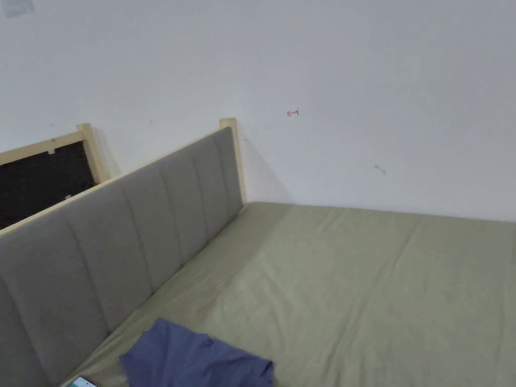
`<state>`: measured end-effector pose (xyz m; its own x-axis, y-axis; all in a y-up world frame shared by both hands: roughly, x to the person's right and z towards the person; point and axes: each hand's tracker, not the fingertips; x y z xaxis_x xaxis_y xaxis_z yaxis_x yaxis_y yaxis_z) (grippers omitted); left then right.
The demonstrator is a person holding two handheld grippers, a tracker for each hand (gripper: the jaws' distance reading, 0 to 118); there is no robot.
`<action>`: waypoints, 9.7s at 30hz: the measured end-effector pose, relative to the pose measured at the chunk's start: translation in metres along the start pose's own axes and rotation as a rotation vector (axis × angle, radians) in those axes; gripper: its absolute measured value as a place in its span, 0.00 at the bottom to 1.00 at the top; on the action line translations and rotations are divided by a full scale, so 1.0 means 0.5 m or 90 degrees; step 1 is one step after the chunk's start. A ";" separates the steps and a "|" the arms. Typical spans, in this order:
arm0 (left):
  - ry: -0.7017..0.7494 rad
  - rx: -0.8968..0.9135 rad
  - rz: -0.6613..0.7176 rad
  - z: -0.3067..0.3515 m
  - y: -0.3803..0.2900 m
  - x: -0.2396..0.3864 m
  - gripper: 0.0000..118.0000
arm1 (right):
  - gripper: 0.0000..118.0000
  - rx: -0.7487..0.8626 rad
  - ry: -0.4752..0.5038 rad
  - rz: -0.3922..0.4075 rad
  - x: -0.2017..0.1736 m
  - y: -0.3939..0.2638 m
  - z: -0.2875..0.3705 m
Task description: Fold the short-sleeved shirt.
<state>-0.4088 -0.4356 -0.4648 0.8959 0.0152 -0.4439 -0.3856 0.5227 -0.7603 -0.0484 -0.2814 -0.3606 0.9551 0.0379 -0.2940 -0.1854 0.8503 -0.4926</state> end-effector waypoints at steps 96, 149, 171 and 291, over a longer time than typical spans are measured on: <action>-0.186 -0.055 -0.403 -0.005 0.082 0.816 0.01 | 0.00 -0.184 -0.221 -0.291 0.530 -0.240 0.056; -0.295 0.296 -0.213 0.589 0.272 0.391 0.01 | 0.00 -0.038 -0.115 -0.312 0.858 0.266 0.236; -0.260 0.409 -0.154 0.779 0.751 0.550 0.01 | 0.00 0.105 -0.156 -0.361 0.947 0.816 0.172; -0.230 0.042 -0.090 0.261 -0.227 0.053 0.03 | 0.01 -0.362 -0.135 -0.332 0.519 -0.387 0.172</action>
<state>-0.3126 -0.3834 -0.3282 0.9636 0.2320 -0.1330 -0.2488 0.5951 -0.7642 0.2551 -0.3908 -0.2712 0.9643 -0.1432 0.2227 0.2617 0.3896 -0.8830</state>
